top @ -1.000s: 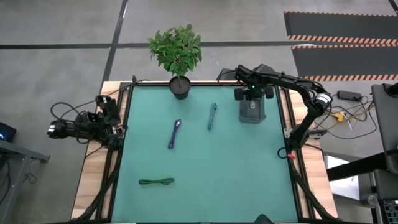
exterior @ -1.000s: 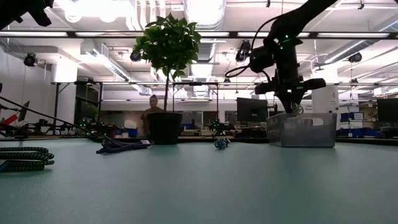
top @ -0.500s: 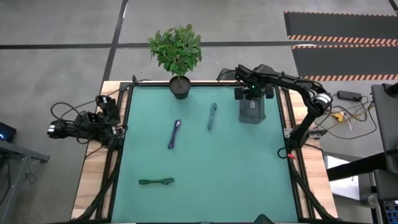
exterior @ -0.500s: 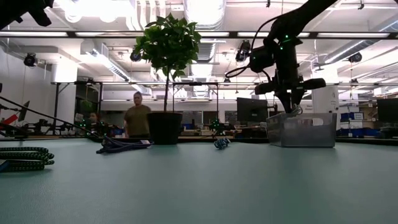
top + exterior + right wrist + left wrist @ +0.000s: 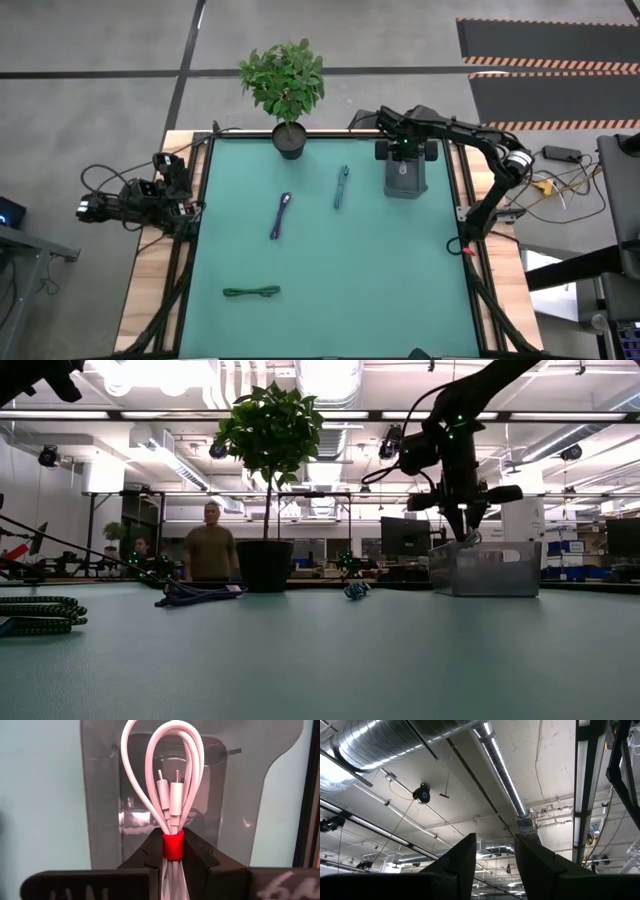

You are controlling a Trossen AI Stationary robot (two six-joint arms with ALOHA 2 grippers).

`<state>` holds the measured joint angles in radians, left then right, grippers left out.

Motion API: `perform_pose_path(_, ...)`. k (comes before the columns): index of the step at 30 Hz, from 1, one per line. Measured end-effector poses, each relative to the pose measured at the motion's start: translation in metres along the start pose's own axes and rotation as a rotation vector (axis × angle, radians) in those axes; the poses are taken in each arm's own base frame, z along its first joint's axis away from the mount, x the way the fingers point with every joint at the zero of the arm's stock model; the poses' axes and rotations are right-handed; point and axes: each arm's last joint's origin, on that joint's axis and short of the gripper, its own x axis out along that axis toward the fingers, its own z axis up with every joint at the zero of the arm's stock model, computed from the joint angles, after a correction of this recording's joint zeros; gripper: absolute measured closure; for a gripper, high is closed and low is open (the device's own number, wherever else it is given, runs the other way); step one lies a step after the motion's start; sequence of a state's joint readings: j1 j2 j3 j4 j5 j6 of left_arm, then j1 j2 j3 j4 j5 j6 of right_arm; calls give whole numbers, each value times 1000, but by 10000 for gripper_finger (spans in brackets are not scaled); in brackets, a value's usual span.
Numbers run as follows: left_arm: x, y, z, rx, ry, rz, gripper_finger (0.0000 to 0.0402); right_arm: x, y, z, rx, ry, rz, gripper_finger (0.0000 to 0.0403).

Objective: Pick and place USB-C Cables
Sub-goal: Put the white charger cable into the black bin

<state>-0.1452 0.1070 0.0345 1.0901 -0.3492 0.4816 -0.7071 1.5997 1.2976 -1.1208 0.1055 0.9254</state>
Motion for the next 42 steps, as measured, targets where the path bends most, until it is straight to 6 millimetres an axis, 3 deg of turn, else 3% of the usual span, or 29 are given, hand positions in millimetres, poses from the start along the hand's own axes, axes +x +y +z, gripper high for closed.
perform_pose_path(10,0,0,1,-6,-9,5,283,4,7,-6,-3,15,-5,369)
perform_pose_path(24,0,1,1,-8,-13,7,283,34,17,-3,-30,64,-87,369)
perform_pose_path(42,0,1,2,-9,-16,8,283,57,24,0,-36,80,-125,369)
